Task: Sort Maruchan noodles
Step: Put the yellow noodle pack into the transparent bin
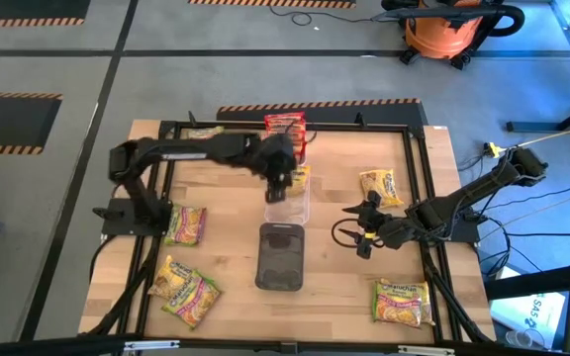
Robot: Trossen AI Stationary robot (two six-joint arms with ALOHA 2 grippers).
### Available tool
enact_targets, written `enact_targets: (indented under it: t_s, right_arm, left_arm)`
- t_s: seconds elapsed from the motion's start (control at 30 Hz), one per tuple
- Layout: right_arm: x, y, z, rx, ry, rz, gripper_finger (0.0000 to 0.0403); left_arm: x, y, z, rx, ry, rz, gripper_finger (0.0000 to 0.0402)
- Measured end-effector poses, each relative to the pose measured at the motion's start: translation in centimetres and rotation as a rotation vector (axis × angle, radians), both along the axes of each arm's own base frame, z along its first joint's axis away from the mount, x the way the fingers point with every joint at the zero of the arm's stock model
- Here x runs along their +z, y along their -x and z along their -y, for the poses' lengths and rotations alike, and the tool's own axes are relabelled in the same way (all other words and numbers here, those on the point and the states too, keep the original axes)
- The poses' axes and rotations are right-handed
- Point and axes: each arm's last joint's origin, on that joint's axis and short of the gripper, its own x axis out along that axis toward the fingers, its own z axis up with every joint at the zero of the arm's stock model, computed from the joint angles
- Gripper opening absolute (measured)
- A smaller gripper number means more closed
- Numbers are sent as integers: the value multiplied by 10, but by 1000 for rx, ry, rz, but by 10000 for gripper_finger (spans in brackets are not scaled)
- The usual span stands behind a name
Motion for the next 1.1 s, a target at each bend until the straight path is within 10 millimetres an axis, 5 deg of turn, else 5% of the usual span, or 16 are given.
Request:
enact_targets:
  t_s: [0.2, 0.47, 0.8, 1.1]
  right_arm:
    - [-4, 3, 5, -58, 31, -35, 253]
    - [-13, 12, 47, -271, -10, -225, 253]
    - [-5, 44, 116, -662, -280, -436, 253]
    - [-18, 52, 152, -744, -469, -571, 253]
  left_arm:
    - [-8, 19, 91, -17, 101, -15, 208]
    - [-70, 35, 190, 33, 124, 231, 208]
    - [-81, 51, 235, 91, 199, 433, 208]
    - [-79, 58, 265, 95, 229, 558, 208]
